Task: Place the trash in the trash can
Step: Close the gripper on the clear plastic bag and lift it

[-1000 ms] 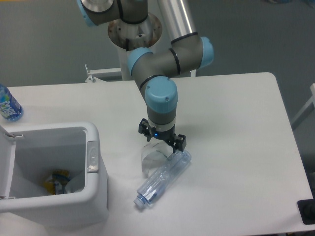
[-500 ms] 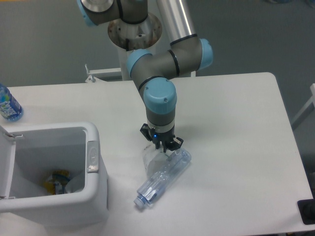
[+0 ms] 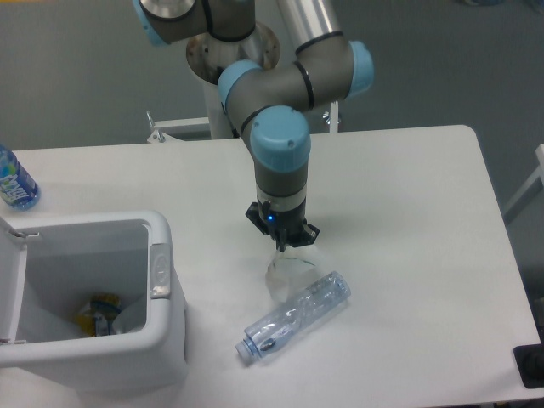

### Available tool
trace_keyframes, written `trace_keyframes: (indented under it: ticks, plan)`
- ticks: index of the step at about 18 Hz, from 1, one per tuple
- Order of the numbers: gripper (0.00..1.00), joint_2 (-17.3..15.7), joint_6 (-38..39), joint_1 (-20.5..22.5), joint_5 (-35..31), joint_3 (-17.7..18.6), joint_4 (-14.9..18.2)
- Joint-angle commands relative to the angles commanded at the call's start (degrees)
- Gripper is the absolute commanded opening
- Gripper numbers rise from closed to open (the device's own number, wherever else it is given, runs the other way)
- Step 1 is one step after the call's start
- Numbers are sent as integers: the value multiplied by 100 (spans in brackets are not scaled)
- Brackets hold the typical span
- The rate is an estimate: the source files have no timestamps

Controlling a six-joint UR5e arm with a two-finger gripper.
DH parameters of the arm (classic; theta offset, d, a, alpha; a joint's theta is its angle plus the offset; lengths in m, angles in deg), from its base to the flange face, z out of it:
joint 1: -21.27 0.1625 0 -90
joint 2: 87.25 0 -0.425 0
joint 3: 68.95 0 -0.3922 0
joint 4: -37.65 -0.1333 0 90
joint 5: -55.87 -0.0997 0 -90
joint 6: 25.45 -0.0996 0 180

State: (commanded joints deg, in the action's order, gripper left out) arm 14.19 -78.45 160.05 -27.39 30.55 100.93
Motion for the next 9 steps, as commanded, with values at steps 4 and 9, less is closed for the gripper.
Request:
trace_keyframes:
  ticks: [4,9]
  plan:
    - [0,-422,61,220,1002,-70,62]
    - [0,-398,1332,527,2117,-1245,-35]
